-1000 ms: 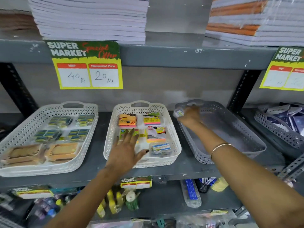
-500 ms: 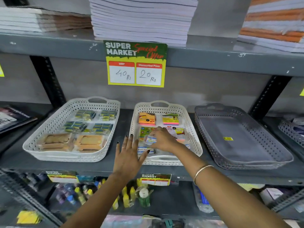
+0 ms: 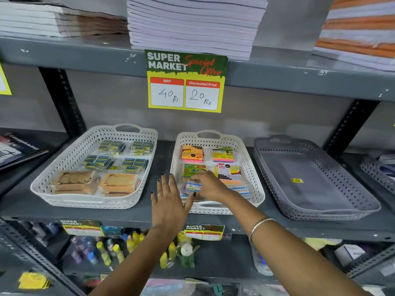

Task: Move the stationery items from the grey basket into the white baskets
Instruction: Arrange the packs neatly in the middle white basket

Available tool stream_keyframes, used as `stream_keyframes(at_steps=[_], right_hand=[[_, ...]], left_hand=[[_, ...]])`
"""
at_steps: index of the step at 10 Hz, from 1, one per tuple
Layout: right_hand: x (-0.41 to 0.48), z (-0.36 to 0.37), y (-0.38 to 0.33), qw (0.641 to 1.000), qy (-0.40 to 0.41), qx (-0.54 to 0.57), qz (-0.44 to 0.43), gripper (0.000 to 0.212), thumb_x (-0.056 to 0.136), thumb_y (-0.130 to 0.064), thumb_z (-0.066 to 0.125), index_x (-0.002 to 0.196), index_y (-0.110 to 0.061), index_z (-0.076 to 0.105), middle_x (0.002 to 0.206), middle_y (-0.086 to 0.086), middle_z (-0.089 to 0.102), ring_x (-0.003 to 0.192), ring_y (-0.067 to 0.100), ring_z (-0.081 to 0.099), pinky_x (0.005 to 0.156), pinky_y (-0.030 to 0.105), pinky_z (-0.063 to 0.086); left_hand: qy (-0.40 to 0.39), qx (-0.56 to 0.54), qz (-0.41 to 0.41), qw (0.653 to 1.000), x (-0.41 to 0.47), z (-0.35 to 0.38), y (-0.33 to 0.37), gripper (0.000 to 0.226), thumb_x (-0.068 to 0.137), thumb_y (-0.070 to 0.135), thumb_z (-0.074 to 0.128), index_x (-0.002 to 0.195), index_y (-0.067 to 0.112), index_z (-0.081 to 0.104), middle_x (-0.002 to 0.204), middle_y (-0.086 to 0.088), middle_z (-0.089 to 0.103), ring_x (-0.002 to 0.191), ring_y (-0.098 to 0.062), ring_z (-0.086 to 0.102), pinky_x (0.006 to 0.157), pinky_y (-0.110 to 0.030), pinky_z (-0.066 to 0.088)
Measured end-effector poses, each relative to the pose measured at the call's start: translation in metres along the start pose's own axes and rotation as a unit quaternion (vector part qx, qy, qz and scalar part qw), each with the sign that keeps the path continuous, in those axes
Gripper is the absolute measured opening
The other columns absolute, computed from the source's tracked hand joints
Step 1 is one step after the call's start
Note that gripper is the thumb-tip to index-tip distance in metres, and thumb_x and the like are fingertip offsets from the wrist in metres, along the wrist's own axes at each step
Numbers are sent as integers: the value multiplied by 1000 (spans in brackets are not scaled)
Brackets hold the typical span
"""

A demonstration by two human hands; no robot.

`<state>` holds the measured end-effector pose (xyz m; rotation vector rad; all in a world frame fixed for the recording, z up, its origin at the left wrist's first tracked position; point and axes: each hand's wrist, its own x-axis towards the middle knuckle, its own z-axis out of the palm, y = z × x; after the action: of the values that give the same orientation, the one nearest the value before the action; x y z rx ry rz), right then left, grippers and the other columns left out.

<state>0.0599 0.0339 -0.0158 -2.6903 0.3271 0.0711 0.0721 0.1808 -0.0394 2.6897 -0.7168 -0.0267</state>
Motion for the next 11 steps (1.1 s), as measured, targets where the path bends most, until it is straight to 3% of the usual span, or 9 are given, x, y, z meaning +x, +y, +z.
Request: stream_keyframes(at_steps=[3,8,11], right_hand=[[-1,1,1,999,-5,32,1,58,81,-14,72,135,-8,50,136,13,50,129,28,45,109,40,40],[-2,0,-4,996,-23,81,-25,61,79,-3,72,135,-6,51,139,10,54,129,23,50,108,33,41],[-5,-2,-2,996,-29,81,-27,64,79,-8,74,137,-7,48,140,11,53,129,25,50,106,34,42]], left_hand=[[0,12,-13,1000,1,0,3,79,92,57,24,147,8,-3,159,-12,2,147,-26,4,118,-45,15],[4,3,-9,1000,0,0,2,79,91,56,25,147,6,-1,159,-12,6,147,-25,6,119,-44,15],[3,-4,-8,1000,0,-1,2,79,92,56,26,147,5,-1,159,-13,6,147,-25,6,119,-43,14]])
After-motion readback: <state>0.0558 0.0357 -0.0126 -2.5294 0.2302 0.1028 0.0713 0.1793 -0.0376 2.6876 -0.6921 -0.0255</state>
